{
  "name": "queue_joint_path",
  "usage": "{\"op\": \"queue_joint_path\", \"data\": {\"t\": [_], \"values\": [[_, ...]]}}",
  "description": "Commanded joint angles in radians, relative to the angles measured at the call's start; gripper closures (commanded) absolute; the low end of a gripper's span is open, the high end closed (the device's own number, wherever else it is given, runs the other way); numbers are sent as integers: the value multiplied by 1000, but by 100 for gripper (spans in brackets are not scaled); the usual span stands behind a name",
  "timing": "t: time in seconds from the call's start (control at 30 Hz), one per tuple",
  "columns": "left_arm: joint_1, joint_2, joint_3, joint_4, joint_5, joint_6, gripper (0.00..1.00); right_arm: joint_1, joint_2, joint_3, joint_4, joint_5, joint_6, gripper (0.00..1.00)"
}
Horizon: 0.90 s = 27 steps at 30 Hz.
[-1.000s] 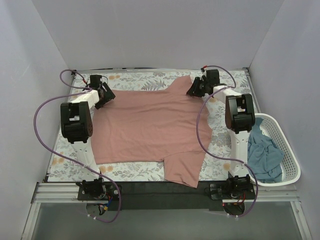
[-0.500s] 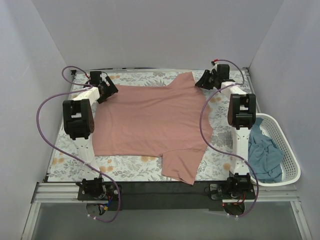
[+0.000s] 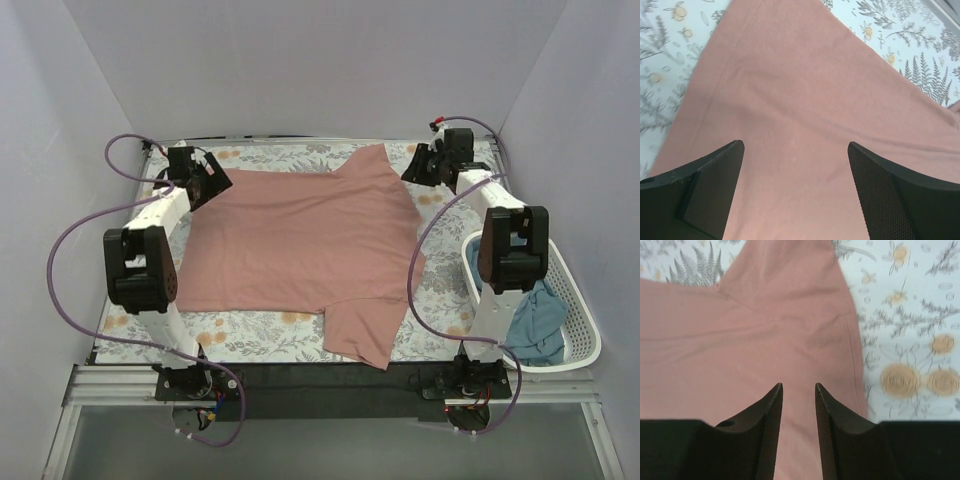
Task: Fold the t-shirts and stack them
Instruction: Fold the tshirt
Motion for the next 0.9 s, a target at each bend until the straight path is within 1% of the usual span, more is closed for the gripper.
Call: {"op": "queue_joint_path", "data": {"t": [0.0, 0.03, 0.1, 0.13, 0.2, 0.23, 0.37, 0.43, 0.47, 0.57, 0.6, 0.67, 0.83, 0.87], "values": [[-25, -158, -117, -9, -66, 11, 15, 59, -107, -129, -79, 137, -64, 61], [-26, -210, -153, -12, -74, 14, 15, 69, -128, -154, -90, 156, -68, 61], [-25, -251, -248, -12, -89, 15, 15, 97, -185, -207, -124, 205, -74, 61], [-57, -272, -275, -13, -98, 14, 15, 108, -202, -255, -132, 220, -82, 61], [-60, -307, -342, -13, -105, 12, 15, 134, -242, -295, -141, 260, -82, 60], [-65, -312, -356, -13, -120, 11, 15, 142, -257, -330, -139, 268, -85, 60], [-72, -326, -408, -13, -132, 3, 15, 151, -263, -376, -142, 267, -85, 60], [-77, -308, -416, -13, -137, 3, 15, 154, -254, -383, -144, 280, -87, 60], [-79, -297, -416, -12, -143, 4, 15, 152, -236, -386, -145, 288, -90, 58], [-77, -239, -402, -16, -145, 3, 15, 146, -187, -376, -175, 303, -96, 57], [-79, -220, -399, -16, -149, 1, 15, 139, -173, -369, -176, 347, -99, 57], [-79, -167, -376, -27, -154, -5, 15, 125, -130, -354, -179, 363, -106, 56], [-79, -35, -292, -45, -149, -23, 15, 54, -2, -223, -184, 411, -128, 56], [-79, -13, -249, -51, -146, -26, 15, 47, 19, -199, -184, 420, -131, 56]]}}
